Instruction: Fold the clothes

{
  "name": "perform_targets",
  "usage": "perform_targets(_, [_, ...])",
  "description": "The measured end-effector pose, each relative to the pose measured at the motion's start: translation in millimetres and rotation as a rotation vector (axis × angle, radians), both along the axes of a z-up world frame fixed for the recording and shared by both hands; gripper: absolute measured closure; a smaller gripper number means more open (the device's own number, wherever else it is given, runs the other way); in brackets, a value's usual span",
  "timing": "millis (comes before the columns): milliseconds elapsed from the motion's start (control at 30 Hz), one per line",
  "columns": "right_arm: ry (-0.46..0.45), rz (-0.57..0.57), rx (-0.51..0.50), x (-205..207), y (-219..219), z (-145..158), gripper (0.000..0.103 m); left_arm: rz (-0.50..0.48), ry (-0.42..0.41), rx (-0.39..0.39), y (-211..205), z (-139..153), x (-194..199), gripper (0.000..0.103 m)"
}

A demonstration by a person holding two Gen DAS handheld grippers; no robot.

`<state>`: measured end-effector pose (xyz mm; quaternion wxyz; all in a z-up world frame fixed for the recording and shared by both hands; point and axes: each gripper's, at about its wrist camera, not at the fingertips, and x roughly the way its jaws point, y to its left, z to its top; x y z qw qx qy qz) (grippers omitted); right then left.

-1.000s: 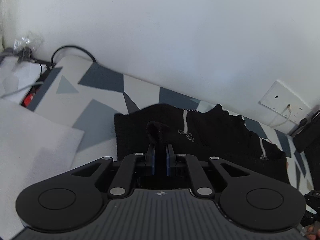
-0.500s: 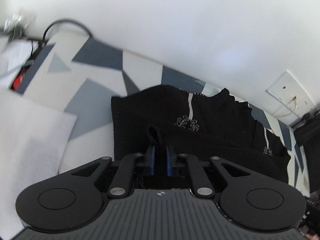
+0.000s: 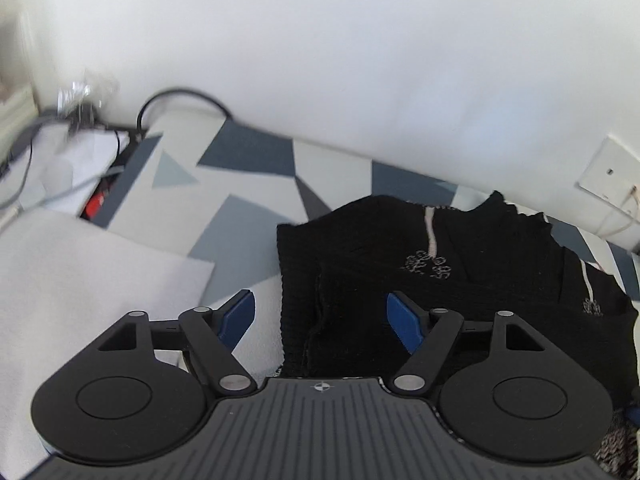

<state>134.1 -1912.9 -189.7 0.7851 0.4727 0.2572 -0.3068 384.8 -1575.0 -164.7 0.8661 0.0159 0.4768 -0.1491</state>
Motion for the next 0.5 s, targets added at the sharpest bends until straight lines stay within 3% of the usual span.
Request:
perform_targets(33, [0.008,0.017,-0.037,-0.5,4.9,6.9,0.046,0.0,-0.011,0.007,0.5,1.2,-5.2,0.029])
perform_targets(133, [0.059,0.068,-0.118,-0.9,14.3,17.0,0.022,-0.002,-0.045,0.029,1.9,4.7,-21.0,0.025])
perform_targets(200, [0.095,0.102,-0.169,-1.1,20.1,22.8,0.021,-0.003,-0.068,0.044,2.9,7.0,-31.5,0.014])
perform_targets(300, [0.15,0.153,-0.246,-1.3,28.9,31.6,0.008,-0.017,-0.056,0.053,5.0,0.2,-47.0,0.013])
perform_targets(500, [0.272,0.283,-0.425,6.8,41.9,34.4,0.004,0.011,-0.01,0.094,8.5,-14.4,-66.5,0.011])
